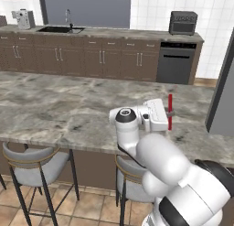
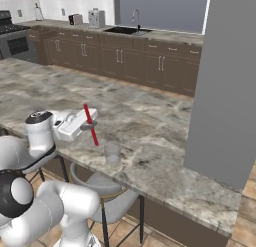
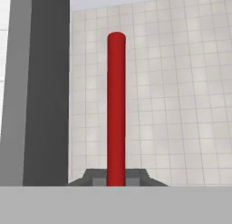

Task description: Take a straw from the drawer in front and place it inside the glass cup on the dining counter.

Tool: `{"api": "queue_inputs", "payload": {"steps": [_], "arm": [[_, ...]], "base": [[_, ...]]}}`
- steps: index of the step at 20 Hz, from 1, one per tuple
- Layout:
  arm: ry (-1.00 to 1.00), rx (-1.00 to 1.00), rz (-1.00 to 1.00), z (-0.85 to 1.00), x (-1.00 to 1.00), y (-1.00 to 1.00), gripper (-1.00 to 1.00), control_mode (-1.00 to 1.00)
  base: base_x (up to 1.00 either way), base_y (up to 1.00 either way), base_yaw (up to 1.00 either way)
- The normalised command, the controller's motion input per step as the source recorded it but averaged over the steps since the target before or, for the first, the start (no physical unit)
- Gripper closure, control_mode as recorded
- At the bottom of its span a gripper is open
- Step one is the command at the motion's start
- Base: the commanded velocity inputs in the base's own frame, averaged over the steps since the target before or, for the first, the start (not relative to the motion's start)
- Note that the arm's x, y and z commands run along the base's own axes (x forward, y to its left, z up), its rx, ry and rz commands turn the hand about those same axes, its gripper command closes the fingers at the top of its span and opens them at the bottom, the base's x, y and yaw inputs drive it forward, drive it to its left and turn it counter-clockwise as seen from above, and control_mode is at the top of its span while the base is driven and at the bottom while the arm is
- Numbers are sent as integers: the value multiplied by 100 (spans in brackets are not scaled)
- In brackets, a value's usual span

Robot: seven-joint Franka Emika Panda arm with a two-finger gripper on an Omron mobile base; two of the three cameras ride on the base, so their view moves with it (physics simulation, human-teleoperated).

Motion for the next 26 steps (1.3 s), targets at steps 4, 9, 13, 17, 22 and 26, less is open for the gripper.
{"api": "queue_inputs", "payload": {"steps": [4, 9, 13, 17, 22, 26], "arm": [[0, 0, 0, -10, 19, 0, 100, -100], [0, 0, 0, -7, 25, 0, 100, -100], [0, 1, 0, -11, 24, 0, 100, -100], [1, 1, 0, -9, 13, -1, 100, -100], [3, 2, 0, -21, 4, -5, 100, -100], [0, 1, 0, -22, 0, -9, 100, -100]], "base": [[0, 0, 0], [0, 0, 0], [0, 0, 0], [0, 0, 0], [0, 0, 0], [0, 0, 0]]}}
